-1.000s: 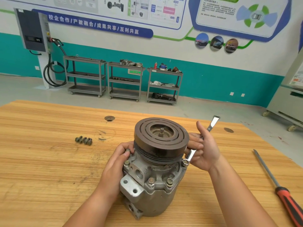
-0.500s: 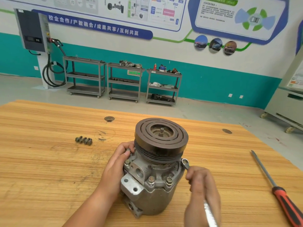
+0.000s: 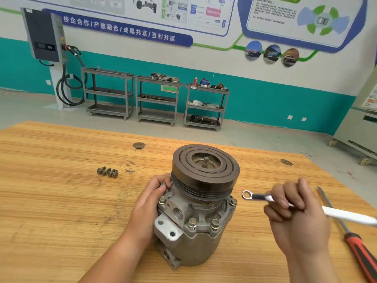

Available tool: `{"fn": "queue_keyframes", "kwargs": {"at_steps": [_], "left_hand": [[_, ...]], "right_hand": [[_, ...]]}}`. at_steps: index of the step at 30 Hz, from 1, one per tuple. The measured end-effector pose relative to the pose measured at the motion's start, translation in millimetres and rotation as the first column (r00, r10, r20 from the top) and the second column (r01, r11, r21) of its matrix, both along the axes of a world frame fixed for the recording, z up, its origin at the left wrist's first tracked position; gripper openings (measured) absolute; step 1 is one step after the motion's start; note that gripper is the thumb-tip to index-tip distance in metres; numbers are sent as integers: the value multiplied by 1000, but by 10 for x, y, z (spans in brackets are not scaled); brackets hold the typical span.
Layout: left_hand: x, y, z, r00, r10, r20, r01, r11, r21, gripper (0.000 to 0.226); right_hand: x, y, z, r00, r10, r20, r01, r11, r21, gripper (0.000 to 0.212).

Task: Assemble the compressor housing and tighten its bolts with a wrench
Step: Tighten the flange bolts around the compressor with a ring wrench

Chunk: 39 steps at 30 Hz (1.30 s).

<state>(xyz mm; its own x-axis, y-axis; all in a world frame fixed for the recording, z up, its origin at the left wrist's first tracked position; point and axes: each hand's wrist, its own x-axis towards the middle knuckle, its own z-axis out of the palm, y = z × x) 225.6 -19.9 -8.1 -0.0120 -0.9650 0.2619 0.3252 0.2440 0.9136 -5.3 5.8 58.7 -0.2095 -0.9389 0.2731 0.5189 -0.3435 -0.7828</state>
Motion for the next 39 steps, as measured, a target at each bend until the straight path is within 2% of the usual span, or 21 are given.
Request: {"fn": "queue_keyframes", "kwargs": {"at_steps": [2, 5, 8, 10, 13, 16, 19, 21, 24, 27, 29, 31, 35, 37, 39], "left_hand": [[-1, 9, 17, 1000, -8, -22, 8, 1000, -5, 32], [-1, 14, 41, 999, -13, -45, 13, 1000, -2, 42], [-3, 14, 50, 998, -16, -58, 16, 1000, -2, 44], [-8, 16, 52, 998, -18, -59, 18, 1000, -10, 44], [-8, 16, 54, 997, -27, -73, 26, 999, -19, 44], [-14, 11, 53, 995, -29, -94, 27, 999, -17, 43], [-16, 14, 51, 995, -24, -100, 24, 1000, -8, 42], [-15, 20, 54, 996, -15, -85, 15, 1000, -2, 43], [-10, 22, 54, 998, 3, -60, -3, 1000, 1, 45], [-7, 8, 33, 999, 10, -36, -10, 1000, 7, 35], [-3, 4, 18, 1000, 14, -27, -13, 1000, 14, 24], [3, 2, 8, 1000, 15, -25, -14, 1000, 21, 21], [2, 3, 20, 1000, 24, 1, -24, 999, 22, 22], [2, 0, 16, 1000, 25, 8, -25, 999, 21, 22], [0, 3, 19, 999, 32, 26, -32, 999, 8, 22]], "right_hand": [[-62, -229, 15, 977, 199, 76, -206, 974, 94, 49], [-46, -507, -26, 890, 431, 151, -452, 878, 160, 53], [-67, -713, -117, 728, 640, 244, -682, 713, 162, 53], [-84, -804, -125, 629, 726, 277, -775, 612, 156, 52], [-53, -882, -60, 620, 752, 222, -781, 565, 267, 51], [20, -927, 22, 642, 737, 209, -751, 552, 362, 55], [83, -945, 81, 655, 744, 133, -721, 562, 406, 57], [107, -939, 72, 645, 754, 127, -731, 559, 390, 57], [87, -919, -14, 628, 752, 201, -764, 548, 340, 55], [24, -884, -87, 616, 745, 254, -786, 560, 263, 47], [1, -839, -75, 669, 711, 216, -741, 618, 262, 48], [-4, -749, -44, 765, 619, 178, -642, 712, 283, 55], [53, -375, -105, 945, 267, 188, -309, 918, 249, 55], [138, -139, -182, 977, 79, 200, -116, 977, 181, 54], [293, 87, -236, 981, -82, 174, 63, 992, 110, 49]]}}
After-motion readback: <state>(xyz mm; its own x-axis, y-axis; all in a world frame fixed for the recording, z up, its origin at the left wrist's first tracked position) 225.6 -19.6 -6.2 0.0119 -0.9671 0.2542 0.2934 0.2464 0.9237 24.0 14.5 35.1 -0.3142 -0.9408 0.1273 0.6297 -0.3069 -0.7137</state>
